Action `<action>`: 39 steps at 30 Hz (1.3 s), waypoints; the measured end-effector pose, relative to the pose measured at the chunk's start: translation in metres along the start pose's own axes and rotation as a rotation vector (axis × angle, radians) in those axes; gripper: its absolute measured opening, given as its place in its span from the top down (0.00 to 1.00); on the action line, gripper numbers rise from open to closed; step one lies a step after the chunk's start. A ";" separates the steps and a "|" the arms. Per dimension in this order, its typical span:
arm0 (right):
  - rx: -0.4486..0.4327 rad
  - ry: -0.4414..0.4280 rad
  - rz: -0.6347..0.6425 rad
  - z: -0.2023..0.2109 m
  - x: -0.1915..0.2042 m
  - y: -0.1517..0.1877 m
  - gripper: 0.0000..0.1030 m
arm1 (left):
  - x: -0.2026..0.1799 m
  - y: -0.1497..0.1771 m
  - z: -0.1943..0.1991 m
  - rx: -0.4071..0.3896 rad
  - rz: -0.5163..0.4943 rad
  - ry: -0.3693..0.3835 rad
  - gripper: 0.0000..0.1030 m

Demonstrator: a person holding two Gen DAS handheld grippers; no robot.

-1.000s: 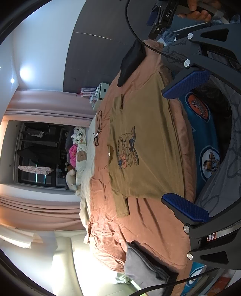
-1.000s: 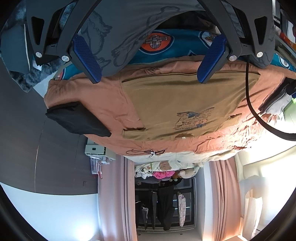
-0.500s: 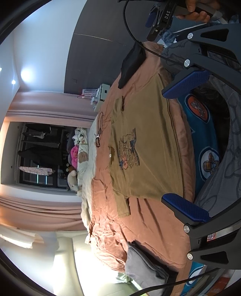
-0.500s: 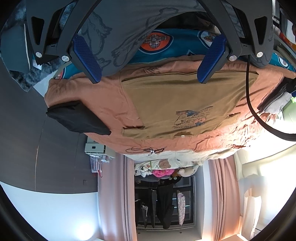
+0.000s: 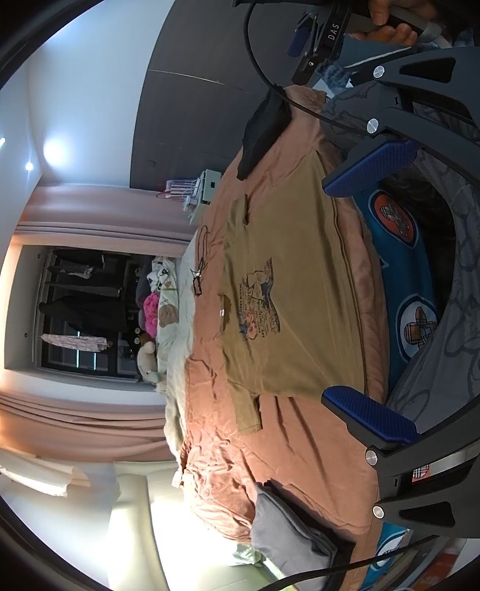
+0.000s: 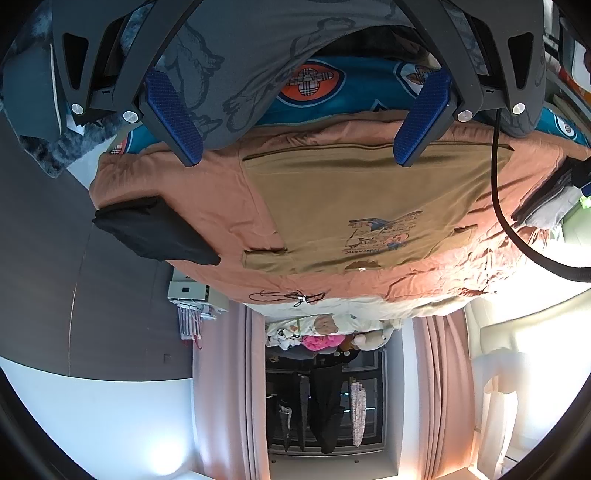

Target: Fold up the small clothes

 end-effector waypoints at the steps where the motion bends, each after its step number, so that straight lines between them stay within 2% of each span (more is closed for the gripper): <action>1: -0.001 0.001 -0.001 0.001 0.000 0.000 0.00 | 0.001 0.000 -0.001 0.000 0.000 0.000 0.00; 29: -0.006 -0.018 0.020 0.004 0.004 0.001 0.00 | -0.002 0.001 0.000 0.002 0.008 -0.007 0.00; 39: -0.011 -0.055 0.008 -0.018 0.006 -0.025 0.00 | 0.010 -0.025 -0.016 0.008 0.024 -0.020 0.00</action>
Point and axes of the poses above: each gripper's, at about its wrist camera, not at the fingertips, and z roughly against the way its jaws point, x to its left, y to its underside, the point moved 8 cm from there along -z, roughly the way its jaws point, and after that the axes turned 9 degrees about z, right-handed, at the moved point
